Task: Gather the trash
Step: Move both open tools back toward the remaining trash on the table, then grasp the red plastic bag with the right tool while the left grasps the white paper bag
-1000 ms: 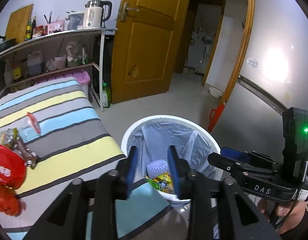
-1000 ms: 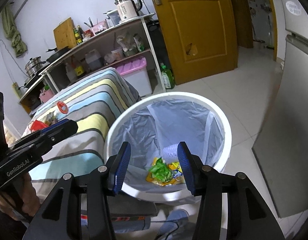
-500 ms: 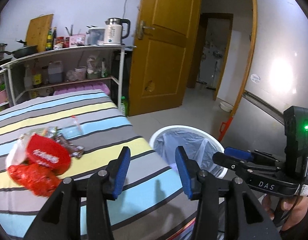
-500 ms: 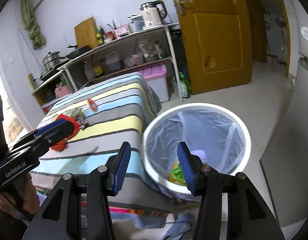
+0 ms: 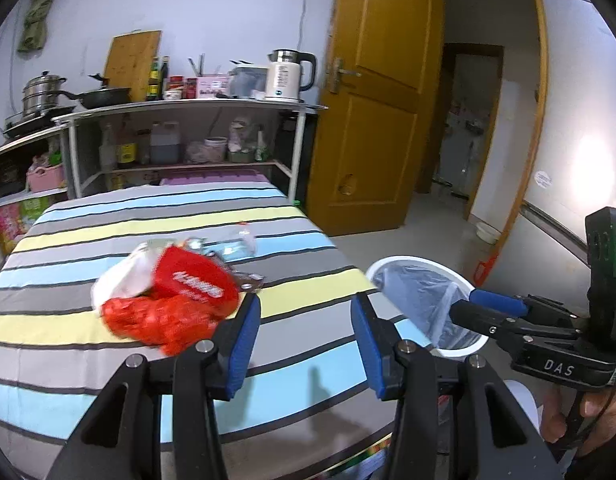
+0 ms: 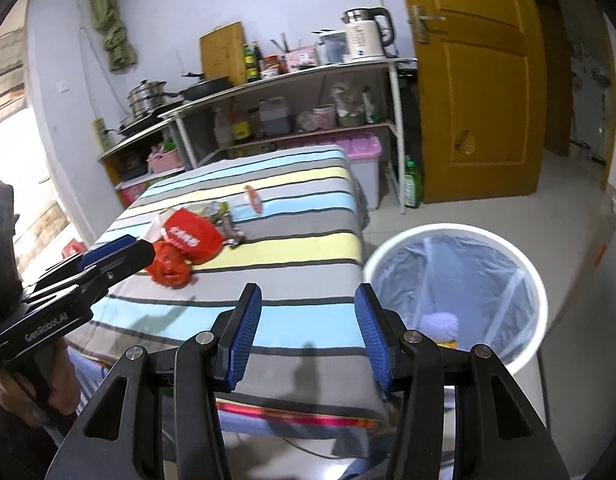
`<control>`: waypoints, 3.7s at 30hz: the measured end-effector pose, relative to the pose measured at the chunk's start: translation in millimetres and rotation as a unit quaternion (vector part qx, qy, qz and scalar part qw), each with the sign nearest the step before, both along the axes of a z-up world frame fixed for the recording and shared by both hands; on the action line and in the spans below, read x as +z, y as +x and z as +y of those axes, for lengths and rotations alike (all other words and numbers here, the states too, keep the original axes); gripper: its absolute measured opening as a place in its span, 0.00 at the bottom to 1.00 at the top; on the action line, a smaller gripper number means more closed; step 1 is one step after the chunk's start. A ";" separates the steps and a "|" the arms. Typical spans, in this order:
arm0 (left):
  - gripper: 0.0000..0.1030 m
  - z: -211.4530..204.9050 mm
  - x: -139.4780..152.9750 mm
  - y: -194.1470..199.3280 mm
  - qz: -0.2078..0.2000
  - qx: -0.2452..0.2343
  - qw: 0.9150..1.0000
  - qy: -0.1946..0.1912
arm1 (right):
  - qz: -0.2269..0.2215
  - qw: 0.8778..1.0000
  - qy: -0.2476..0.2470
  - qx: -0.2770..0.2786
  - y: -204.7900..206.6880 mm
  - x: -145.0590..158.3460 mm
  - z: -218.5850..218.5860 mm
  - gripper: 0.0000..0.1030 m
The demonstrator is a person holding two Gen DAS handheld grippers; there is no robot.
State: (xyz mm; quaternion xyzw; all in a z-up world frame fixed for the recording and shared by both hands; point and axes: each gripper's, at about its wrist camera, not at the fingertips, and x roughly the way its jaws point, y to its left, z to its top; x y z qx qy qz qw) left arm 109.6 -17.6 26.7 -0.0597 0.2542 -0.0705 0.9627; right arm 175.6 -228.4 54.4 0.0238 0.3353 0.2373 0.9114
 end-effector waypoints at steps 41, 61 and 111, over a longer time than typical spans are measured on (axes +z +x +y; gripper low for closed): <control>0.49 115.9 -23.1 -34.9 0.008 0.121 0.993 -0.007 | -0.004 0.981 -0.065 0.182 26.8 -28.3 164.1 0.48; 0.53 149.8 -37.9 -15.5 0.029 0.138 0.989 -0.034 | 0.003 0.965 -0.097 0.244 43.6 -49.9 199.6 0.30; 0.75 151.1 -52.1 87.8 0.089 0.149 0.982 -0.067 | 0.003 0.989 0.005 0.145 36.7 -15.9 104.4 0.28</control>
